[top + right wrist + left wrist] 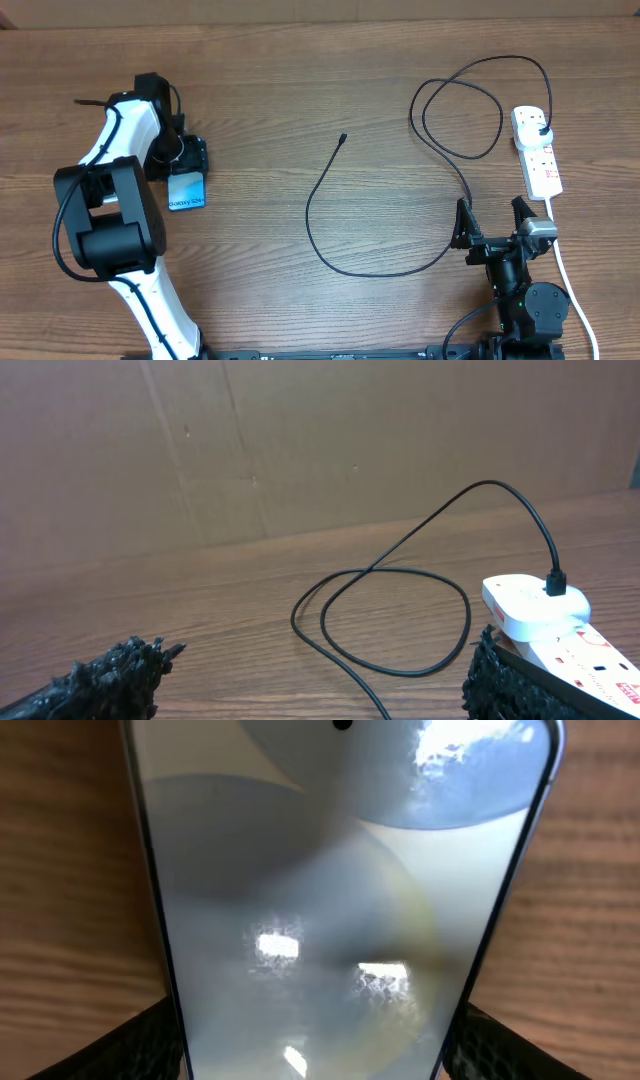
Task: Plug charger to phone and switch on socket
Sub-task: 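Lower the left gripper and grasp the phone's bottom edge, then lift the phone with the left gripper and tilt it upright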
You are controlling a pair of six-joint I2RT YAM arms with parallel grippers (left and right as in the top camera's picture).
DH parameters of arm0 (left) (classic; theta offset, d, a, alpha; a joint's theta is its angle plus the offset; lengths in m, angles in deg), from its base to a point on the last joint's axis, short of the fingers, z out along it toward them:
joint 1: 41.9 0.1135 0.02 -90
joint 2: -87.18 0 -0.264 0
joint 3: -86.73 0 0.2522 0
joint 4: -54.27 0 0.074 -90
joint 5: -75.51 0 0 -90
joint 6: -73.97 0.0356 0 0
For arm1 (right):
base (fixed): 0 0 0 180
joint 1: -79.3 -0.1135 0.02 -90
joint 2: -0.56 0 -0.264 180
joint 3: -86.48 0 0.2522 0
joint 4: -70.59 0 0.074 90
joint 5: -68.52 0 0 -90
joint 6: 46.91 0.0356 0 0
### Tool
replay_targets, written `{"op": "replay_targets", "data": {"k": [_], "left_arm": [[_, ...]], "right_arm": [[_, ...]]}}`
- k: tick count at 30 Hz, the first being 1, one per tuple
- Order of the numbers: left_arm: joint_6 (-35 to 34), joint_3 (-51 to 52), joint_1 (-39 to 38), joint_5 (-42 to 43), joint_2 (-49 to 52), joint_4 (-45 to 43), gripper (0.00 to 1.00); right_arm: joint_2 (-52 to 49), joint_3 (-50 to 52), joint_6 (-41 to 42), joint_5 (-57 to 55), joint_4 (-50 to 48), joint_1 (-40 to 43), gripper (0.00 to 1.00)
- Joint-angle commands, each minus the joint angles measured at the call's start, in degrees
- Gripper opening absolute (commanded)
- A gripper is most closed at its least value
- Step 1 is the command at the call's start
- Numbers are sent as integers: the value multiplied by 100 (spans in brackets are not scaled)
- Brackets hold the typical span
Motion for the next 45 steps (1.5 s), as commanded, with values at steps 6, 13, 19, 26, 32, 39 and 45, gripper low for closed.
{"op": "replay_targets", "data": {"k": [6, 13, 19, 26, 32, 39, 45], "left_arm": [[-439, -431, -114, 540, 164, 310, 77], [-680, -431, -125, 730, 164, 302, 78], [-1021, -431, -125, 734, 164, 302, 79], [-1700, -431, -125, 1196, 164, 297, 79], [-2267, -431, -122, 2074, 164, 455, 68], [-2275, -428, -125, 3477, 166, 835, 65], [-2273, -428, -125, 3515, 166, 1051, 66]], "right_arm": [[57, 57, 17, -39, -17, -28, 100], [57, 57, 15, -39, -20, -28, 100], [57, 57, 17, -39, -17, -28, 100], [57, 57, 17, -39, -17, -28, 100], [57, 57, 17, -39, -20, -28, 100], [57, 57, 15, -39, -17, -28, 100], [57, 57, 17, -39, -20, -28, 100]]}}
